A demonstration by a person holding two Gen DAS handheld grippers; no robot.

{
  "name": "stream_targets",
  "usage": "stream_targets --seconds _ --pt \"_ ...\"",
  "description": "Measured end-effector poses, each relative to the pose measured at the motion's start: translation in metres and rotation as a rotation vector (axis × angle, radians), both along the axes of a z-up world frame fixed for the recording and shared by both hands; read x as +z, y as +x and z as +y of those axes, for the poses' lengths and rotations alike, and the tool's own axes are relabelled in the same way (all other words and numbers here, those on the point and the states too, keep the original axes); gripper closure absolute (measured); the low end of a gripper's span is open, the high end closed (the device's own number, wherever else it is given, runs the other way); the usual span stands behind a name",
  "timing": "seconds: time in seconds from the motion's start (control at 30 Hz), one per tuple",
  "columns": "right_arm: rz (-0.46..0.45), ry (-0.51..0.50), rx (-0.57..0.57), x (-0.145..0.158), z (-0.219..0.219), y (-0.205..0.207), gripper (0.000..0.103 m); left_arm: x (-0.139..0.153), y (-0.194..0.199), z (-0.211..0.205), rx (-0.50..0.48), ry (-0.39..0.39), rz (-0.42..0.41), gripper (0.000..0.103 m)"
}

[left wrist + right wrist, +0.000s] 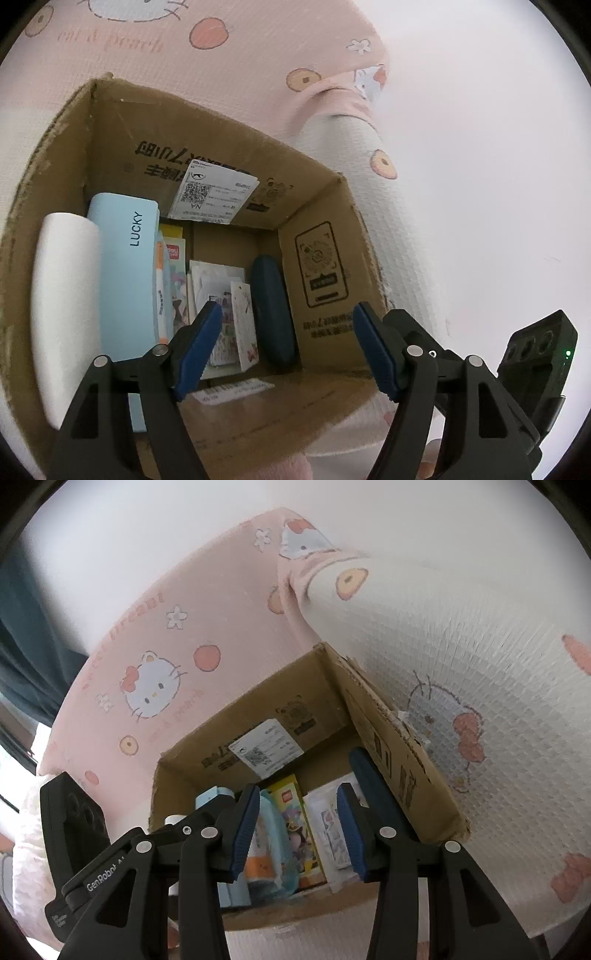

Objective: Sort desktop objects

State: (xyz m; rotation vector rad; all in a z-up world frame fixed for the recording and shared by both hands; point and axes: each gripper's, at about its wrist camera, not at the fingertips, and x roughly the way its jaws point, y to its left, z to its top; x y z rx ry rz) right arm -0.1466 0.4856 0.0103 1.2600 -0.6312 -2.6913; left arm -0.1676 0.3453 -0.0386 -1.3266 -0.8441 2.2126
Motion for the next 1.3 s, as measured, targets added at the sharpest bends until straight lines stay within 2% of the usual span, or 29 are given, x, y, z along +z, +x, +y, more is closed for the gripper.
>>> stream_targets --seconds 0.4,0.5,0.63,0.83,0.97,1.17,1.3 --pt "0.035 0.089 0.005 0.034 -0.020 0.051 0.062 0.043 0.044 -0.030 -0.029 -0.106 0.147 0.023" --pt "0.028 0.135 0.008 0.041 -0.030 0.059 0.054 0.055 0.053 -0.035 -0.033 -0.179 0.200 0.022" --pt "0.015 0.214 0.006 0.050 -0.044 0.069 0.053 0.068 0.063 -0.039 -0.043 -0.280 0.269 0.022" --pt "-0.016 0.315 0.042 0.056 -0.059 0.074 0.048 0.076 0.074 -0.043 -0.061 -0.364 0.305 0.022" --pt "-0.028 0.360 0.091 0.056 -0.066 0.077 0.048 0.082 0.083 -0.051 -0.018 -0.422 0.347 0.022" --pt "-0.059 0.411 0.113 0.055 -0.070 0.078 0.040 0.085 0.082 -0.058 0.011 -0.533 0.349 0.018" --pt "-0.083 0.443 0.127 0.051 -0.070 0.072 0.039 0.080 0.083 -0.052 -0.012 -0.590 0.357 0.018"
